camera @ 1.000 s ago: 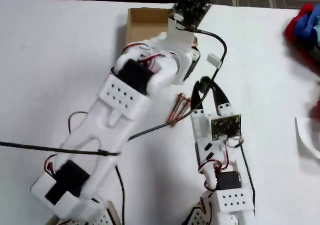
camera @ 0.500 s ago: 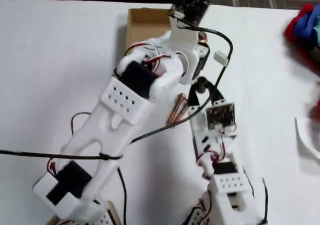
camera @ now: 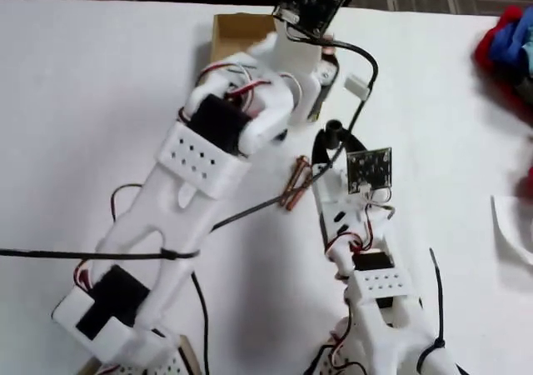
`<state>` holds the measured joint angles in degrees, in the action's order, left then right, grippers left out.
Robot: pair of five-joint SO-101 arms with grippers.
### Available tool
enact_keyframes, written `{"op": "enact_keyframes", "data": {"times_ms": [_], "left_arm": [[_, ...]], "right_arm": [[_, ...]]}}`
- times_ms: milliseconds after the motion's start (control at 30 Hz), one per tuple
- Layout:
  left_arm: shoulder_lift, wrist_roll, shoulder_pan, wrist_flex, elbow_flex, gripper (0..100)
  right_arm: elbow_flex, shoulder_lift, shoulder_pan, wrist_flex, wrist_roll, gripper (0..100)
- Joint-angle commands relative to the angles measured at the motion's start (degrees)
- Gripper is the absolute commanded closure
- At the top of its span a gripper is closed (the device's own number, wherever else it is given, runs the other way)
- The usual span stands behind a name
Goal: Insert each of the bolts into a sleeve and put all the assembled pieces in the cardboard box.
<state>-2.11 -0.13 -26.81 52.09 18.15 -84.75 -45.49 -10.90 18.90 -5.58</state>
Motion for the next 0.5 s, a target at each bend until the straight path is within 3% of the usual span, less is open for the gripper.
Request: {"op": "enact_keyframes", "data": {"times_ms": [0, 67, 133, 333, 467], "left_arm": [[-0.88, 7.91, 2.46, -14.59, -4.0, 97], [-0.88, 17.32, 2.11, -21.8, -10.68, 97], [-1.67, 21.98, 1.41, -27.6, -17.71, 97], [-11.16, 19.78, 0.18, -50.64, -39.34, 97], [-15.3, 12.66, -0.62, -61.45, -51.65, 97]], "right_arm": [[2.99, -2.15, 0.57, -0.4, 0.62, 97.8], [2.99, -2.24, 0.66, -0.4, 0.62, 97.8], [2.99, -2.33, 0.92, -0.4, 0.44, 97.8], [2.99, -1.98, 0.75, -0.4, 0.44, 97.8], [2.99, -1.8, 0.57, -0.31, 0.53, 97.8]]}}
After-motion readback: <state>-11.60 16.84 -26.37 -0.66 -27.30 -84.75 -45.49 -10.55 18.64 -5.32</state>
